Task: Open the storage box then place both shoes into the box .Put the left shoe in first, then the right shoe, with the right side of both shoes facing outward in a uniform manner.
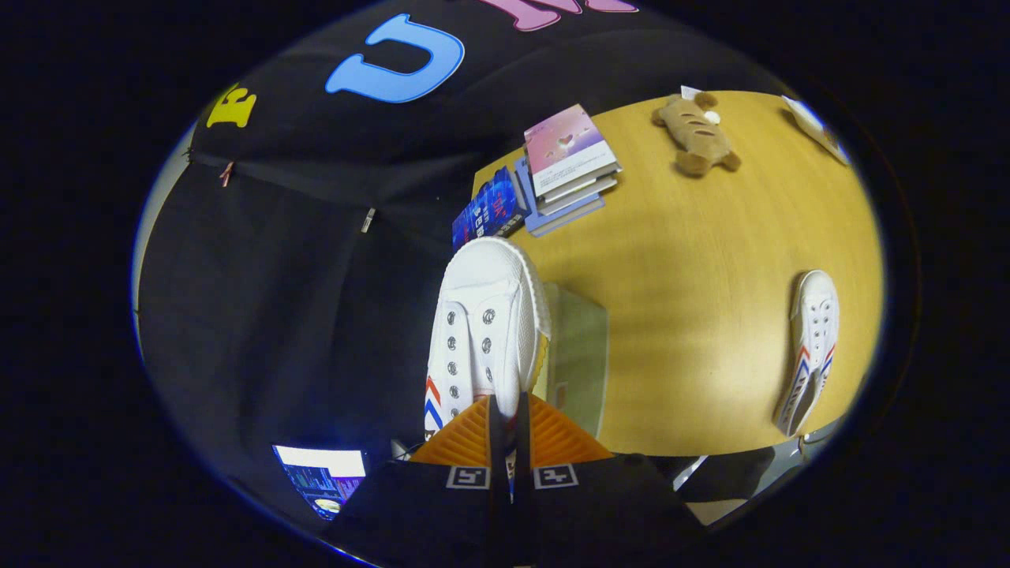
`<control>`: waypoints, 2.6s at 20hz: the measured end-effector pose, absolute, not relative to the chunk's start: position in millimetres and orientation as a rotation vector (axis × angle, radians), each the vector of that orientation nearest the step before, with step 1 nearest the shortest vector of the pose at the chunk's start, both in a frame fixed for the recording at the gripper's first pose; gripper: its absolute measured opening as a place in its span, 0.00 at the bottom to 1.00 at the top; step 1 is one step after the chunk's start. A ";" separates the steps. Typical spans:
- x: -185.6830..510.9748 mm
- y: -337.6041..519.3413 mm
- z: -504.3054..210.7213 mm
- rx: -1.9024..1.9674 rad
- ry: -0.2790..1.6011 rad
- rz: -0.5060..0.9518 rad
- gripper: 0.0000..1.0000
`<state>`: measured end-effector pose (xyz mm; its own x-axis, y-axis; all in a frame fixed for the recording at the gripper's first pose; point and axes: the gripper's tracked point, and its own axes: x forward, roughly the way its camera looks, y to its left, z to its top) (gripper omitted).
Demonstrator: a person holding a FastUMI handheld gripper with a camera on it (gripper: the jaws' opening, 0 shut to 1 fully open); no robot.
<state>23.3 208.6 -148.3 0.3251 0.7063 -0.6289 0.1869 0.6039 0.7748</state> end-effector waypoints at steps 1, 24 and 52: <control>23.2 224.9 -150.9 0.896 1.250 0.408 0.05; 18.4 380.0 -322.3 0.573 1.597 0.154 0.08; -11.3 163.6 -150.5 0.893 1.256 0.414 0.95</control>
